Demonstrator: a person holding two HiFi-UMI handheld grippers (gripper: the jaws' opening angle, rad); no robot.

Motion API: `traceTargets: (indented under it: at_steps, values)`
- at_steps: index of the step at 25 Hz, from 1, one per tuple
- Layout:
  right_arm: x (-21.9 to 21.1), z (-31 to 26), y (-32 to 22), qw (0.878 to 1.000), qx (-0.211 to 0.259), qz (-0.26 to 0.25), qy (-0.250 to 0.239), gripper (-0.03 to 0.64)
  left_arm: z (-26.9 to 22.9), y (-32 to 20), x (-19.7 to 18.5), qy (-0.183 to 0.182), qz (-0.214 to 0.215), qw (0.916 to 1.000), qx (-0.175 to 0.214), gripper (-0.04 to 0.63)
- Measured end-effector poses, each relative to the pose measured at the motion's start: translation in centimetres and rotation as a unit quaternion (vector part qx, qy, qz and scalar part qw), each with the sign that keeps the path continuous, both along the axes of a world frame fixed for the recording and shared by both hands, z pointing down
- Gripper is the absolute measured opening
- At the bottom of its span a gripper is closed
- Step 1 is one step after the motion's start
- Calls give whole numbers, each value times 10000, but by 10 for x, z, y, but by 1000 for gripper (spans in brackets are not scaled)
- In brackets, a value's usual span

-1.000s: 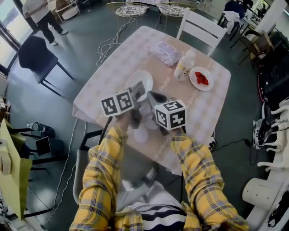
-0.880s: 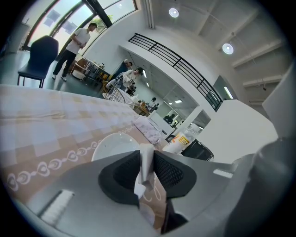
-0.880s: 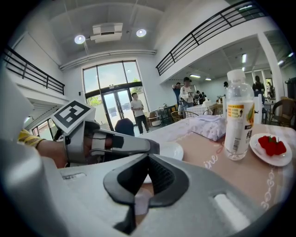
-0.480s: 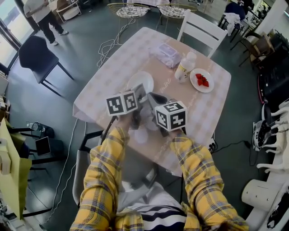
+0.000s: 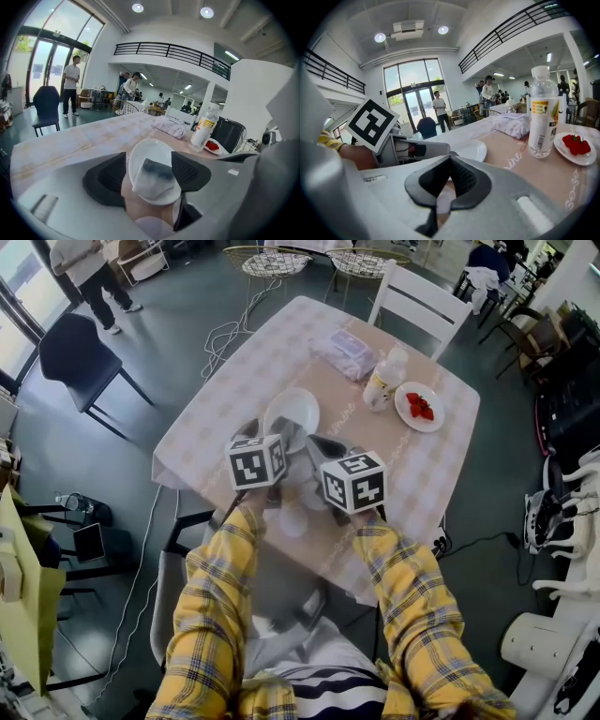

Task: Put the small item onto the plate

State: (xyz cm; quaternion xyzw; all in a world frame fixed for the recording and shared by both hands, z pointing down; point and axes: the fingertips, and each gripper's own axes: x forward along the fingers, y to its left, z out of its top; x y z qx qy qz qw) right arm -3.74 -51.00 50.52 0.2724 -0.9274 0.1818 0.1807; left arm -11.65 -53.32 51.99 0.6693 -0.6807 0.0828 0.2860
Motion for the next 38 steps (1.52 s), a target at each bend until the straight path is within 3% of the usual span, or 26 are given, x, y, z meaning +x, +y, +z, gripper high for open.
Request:
traceTargets:
  at_steps: [2, 6, 9, 13, 17, 27, 38]
  values:
    - [2, -1, 2, 10000, 8, 15, -10, -3, -4, 5, 1, 23, 6, 9999, 137, 276]
    - [9, -4, 5, 10000, 20, 70, -20, -3, -13, 22, 7, 212, 37, 9986, 475, 112]
    - [15, -6, 10, 9999, 28, 111, -48, -3, -18, 36, 16, 276, 191, 9978, 574, 89]
    - [27, -11, 22, 9997, 39, 208, -74, -3, -28, 61, 34, 330, 497, 9955, 743, 3]
    - [36, -16, 43, 9992, 110, 370, -93, -3, -42, 86, 47, 616, 772, 9903, 981, 2]
    - [49, -35, 116, 9978, 276, 593, -112, -3, -60, 175, 57, 326, 1321, 9860, 965, 2]
    - [52, -39, 201, 9969, 262, 737, -129, -3, -67, 266, 62, 272, 1546, 9836, 884, 2]
